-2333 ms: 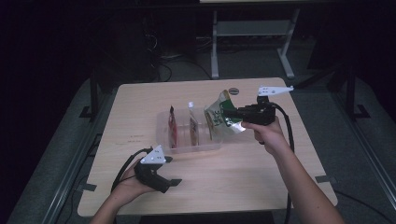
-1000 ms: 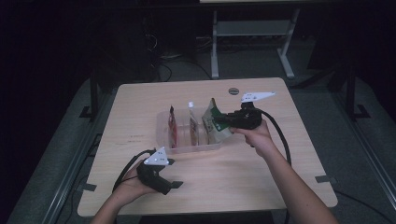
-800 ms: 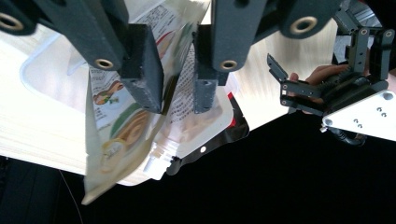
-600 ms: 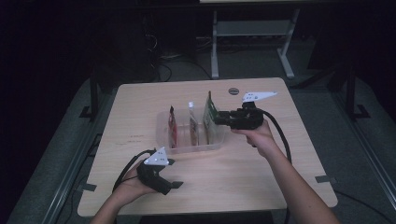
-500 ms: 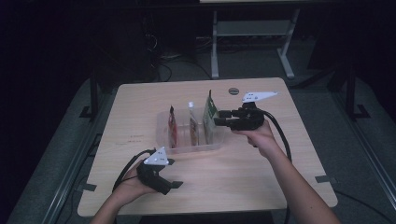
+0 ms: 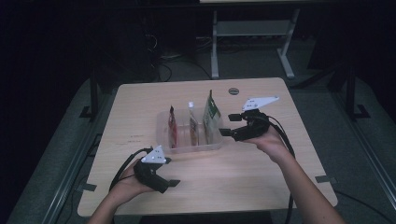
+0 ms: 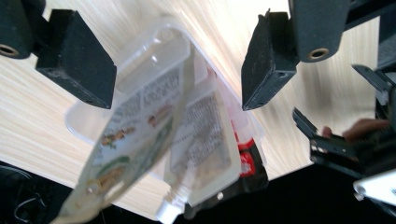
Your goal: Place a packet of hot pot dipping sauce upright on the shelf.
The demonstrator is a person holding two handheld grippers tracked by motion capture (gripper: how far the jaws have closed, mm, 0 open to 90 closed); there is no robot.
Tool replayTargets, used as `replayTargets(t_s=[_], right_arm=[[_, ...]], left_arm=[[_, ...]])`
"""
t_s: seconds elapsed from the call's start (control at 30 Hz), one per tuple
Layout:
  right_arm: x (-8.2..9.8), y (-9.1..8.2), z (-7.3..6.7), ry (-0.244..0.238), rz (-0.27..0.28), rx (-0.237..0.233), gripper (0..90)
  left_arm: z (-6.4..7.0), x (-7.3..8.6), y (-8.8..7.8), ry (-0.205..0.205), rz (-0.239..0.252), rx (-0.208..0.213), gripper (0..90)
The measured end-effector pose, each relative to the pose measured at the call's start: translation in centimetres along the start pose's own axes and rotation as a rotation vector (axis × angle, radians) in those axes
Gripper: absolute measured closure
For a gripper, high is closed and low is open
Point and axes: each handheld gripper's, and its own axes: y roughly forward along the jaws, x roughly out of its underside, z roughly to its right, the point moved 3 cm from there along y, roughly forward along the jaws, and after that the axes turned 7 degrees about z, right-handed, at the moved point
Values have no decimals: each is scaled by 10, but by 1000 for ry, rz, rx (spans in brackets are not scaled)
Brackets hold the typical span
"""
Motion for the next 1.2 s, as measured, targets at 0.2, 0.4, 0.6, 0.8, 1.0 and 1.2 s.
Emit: replayTargets(t_s=[0.2,0.4,0.6,0.8,1.0,1.2], right_arm=[[9,-10,1,-2,-18,23,243],[22,-24,0,-14,-5,43,243],[41,-39,2,-12,-16,77,229],[59,-54,1,-16,-21,116,210],[78,-69,-2,-22,-42,140,198],[98,-79,-5,-4,-59,162,188]], left_arm=[[0,-1,-4,0,4,-4,138],[-3,-1,-8,-9,7,-12,138],[-6,3,-17,-31,14,-28,138],[-9,13,-26,-47,6,-51,139],[-10,30,-38,-73,-11,-84,140],[-12,46,-48,-86,-31,-126,140]])
